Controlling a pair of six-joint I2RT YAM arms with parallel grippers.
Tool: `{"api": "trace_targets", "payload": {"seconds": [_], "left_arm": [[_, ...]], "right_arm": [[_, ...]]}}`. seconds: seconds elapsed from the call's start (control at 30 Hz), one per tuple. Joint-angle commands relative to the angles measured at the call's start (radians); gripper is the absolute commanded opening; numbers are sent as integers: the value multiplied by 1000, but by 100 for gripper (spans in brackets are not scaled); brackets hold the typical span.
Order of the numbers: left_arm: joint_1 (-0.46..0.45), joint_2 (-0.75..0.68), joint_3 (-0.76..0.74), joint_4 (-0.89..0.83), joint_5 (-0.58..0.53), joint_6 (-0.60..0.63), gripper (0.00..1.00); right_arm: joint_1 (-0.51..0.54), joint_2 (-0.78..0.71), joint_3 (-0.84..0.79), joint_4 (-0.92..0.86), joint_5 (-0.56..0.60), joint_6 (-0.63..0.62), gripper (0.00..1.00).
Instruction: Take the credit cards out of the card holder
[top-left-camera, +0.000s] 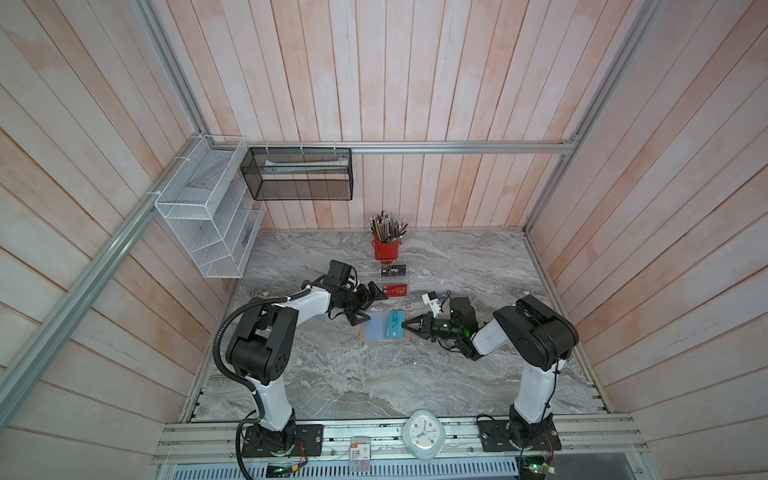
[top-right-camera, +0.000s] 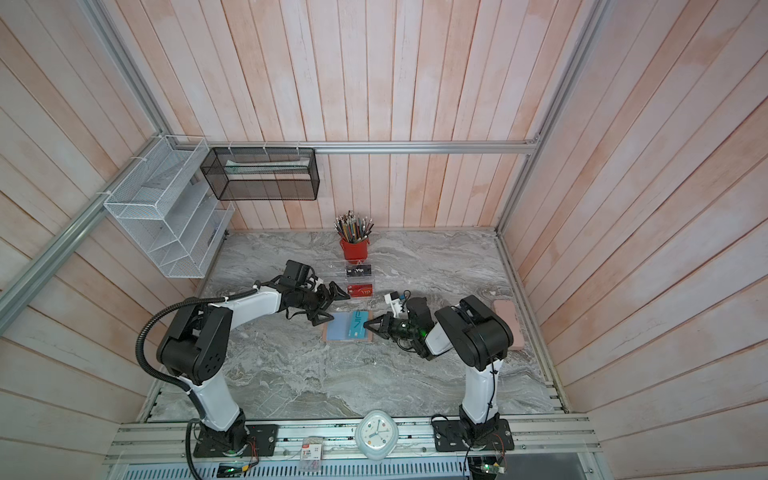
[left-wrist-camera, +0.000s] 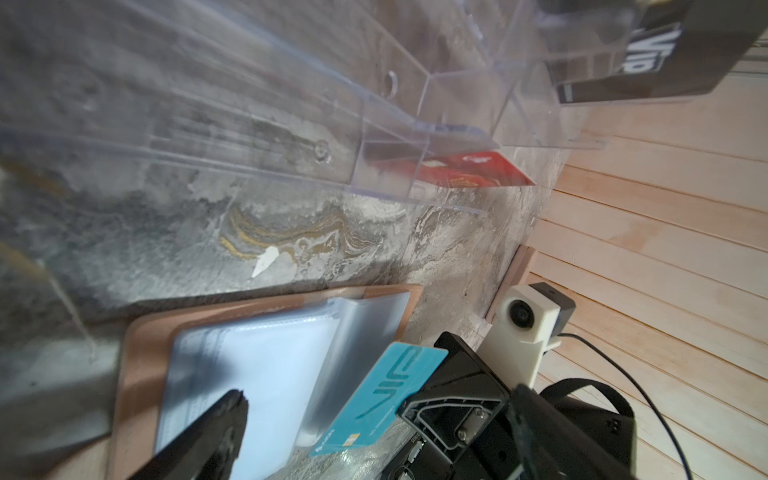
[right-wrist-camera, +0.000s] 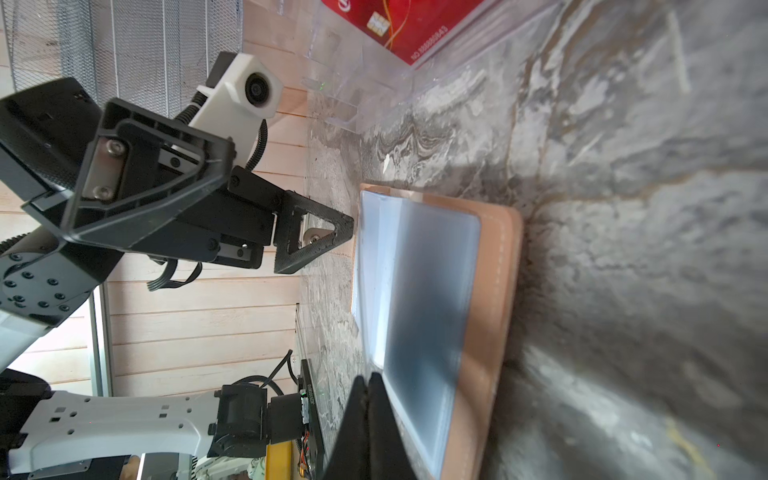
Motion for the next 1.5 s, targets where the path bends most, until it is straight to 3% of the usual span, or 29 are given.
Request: {"api": "trace_targets", "payload": {"seconds": [0.0, 0.23, 0.7, 0.93, 1.17, 1.3, 1.4, 1.47], "left_arm": [[5, -21, 22, 47, 46, 9, 100], [6, -33, 19, 113, 110, 32, 97], [-1, -58, 11, 159, 176, 76, 65], [-25, -51, 24, 136, 180, 130, 63], [-47, -47, 40, 117, 173, 169, 46], [-53, -45, 42, 121, 176, 174, 44], [-53, -43, 41, 124, 176, 172, 30], [-55, -45, 41, 132, 180, 171, 26]], "right_arm": [[-6, -17, -14, 69, 10, 16, 0], [-10, -30, -18, 167, -5, 63, 0], [-18, 13, -4, 390, -21, 210, 0], [-20, 15, 2, 391, -24, 212, 0], [-20, 25, 6, 412, -29, 226, 0], [-20, 38, 12, 430, -36, 241, 0], [-20, 45, 13, 444, -34, 252, 0], [-20, 50, 10, 460, -36, 259, 0]]}}
